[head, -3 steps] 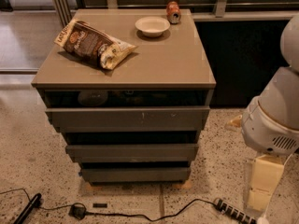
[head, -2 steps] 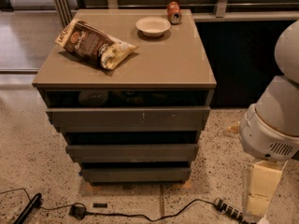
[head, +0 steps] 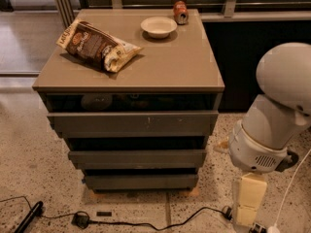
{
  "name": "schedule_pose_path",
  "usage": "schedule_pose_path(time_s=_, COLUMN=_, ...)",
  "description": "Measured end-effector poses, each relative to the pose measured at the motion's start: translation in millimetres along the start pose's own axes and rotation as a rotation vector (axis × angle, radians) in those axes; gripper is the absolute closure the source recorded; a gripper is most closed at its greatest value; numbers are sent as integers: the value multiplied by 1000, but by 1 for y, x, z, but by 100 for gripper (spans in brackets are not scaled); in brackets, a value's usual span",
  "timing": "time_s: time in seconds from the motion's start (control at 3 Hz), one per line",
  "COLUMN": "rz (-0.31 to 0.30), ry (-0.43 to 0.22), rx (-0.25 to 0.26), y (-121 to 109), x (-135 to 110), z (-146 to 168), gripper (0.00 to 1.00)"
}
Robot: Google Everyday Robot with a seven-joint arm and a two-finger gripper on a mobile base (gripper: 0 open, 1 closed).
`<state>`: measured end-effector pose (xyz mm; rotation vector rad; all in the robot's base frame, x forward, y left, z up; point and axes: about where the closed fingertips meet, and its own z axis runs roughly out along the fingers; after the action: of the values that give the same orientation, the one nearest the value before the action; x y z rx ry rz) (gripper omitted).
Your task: Open middle drawer
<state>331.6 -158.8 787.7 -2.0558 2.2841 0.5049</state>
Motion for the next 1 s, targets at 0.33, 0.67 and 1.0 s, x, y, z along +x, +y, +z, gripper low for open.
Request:
schedule_pose_path(time_s=0.33, rz=-85, ry=28, rx=-132, y=-1, x=-34, z=71, gripper=0)
schedule_pose_path(time_s=0.67, rz=-152, ry=81, rx=-222, y=-2, x=-69, z=118, gripper=0)
schedule_pose_path(time_s=1.0, rz=-157, ry=84, rx=-223, y=-1, x=-72, z=118, gripper=0)
